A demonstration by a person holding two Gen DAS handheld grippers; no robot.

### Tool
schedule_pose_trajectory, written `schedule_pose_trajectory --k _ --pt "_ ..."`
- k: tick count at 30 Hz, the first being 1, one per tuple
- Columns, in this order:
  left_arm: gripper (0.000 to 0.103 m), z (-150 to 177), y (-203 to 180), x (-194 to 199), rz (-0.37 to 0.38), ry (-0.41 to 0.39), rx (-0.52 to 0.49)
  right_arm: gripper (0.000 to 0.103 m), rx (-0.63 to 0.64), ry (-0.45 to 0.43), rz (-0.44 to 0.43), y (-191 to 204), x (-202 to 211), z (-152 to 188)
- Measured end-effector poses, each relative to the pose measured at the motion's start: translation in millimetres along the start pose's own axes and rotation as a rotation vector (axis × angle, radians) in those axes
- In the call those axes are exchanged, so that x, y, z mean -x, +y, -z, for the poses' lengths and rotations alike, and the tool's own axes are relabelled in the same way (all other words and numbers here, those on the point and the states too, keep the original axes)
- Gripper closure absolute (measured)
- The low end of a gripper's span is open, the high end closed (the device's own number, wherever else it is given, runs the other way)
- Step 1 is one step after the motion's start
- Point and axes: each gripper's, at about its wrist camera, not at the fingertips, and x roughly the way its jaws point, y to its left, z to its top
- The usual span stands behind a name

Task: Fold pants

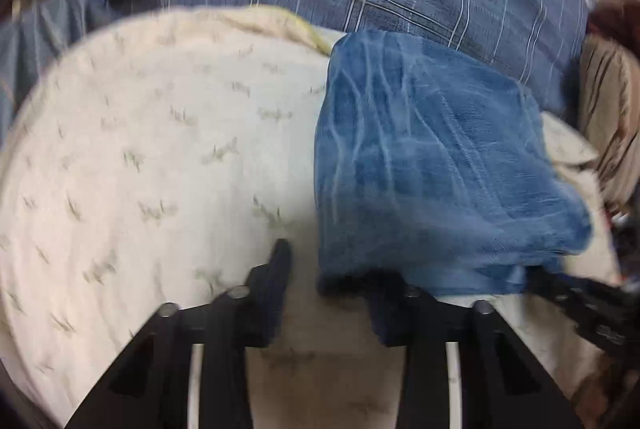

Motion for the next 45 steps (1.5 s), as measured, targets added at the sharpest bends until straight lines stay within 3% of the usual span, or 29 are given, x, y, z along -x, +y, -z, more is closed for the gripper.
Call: schedule_pose_trajectory --k 3,10,12,14,18,19,20,22,25,28,31,34,37,40,42,43,45 --pt "0.079 6.9 -0.8 6.8 0.002 -0.006 -0.012 0.076 -0.04 0.009 -0.042 -8.7 -0.4 -1.1" --pt "0.074 9.8 -8.1 25.0 -0.021 -0.028 -0.031 0.076 -0.001 -0.014 -0.023 -3.1 5.1 -1.1" --pt "0.072 10.1 -19.7 29.8 -0.068 -0.076 -0.099 0.074 0.018 -0.033 -0.019 1.5 8.4 -0.7" --pt "0.073 9.1 -22.6 25.3 -0.091 -0.077 -0.103 0.074 0.022 -0.043 -0.012 3.1 9.2 -0.3" --pt "0.087 6.6 -3.8 15.8 -0.009 -0.02 0.01 0.084 0.009 -0.049 -0.009 -0.2 11.0 -0.3" --pt "0.088 7.4 -2.8 18.0 -0.002 -0.022 0.006 0.096 0.003 -0.055 0.005 -3.1 13.4 -0.7" --pt "0.089 8.3 -3.6 21.4 0.009 -0.026 -0.014 0.098 -0.009 -0.066 0.01 -8.0 16.7 -1.3" --pt "0.09 7.7 -1.4 24.7 0.025 -0.03 -0.01 0.098 -0.047 -0.074 -0.034 -17.9 20.4 -3.2" --pt "0.091 8.8 -0.6 23.4 0.002 -0.018 -0.013 0.099 -0.04 -0.057 -0.012 -18.5 15.1 -3.8" --pt "0.091 5.3 -4.8 39.3 0.014 -0.089 -0.043 0.099 0.007 -0.128 0.021 -11.7 31.3 -4.8" --pt "0.091 9.9 -2.1 14.7 -0.022 0.013 -0.035 0.099 -0.038 -0.018 0.028 -22.1 4.5 -4.4" --pt "0.088 8.1 -4.5 22.4 -0.01 -0.01 -0.055 0.098 -0.041 -0.032 0.018 -23.3 9.9 -5.7" --pt "0.087 6.6 -0.9 28.1 0.019 0.019 -0.061 0.091 -0.056 -0.036 -0.042 -27.0 19.1 -4.6" --pt "0.084 0.7 -4.5 43.7 0.017 0.033 -0.162 0.083 -0.04 -0.03 -0.124 -29.5 32.3 -6.6" --pt "0.076 -4.8 -4.7 60.6 0.099 0.027 -0.198 0.066 -0.027 -0.067 -0.138 -28.2 45.6 -5.1" --pt "0.074 -7.7 -3.0 69.6 0.154 0.017 -0.207 0.061 -0.03 -0.093 -0.15 -29.1 53.9 -4.3" --pt "0.06 -13.3 2.2 82.7 0.193 -0.016 -0.198 0.053 -0.041 -0.133 -0.159 -34.1 65.9 -8.3"
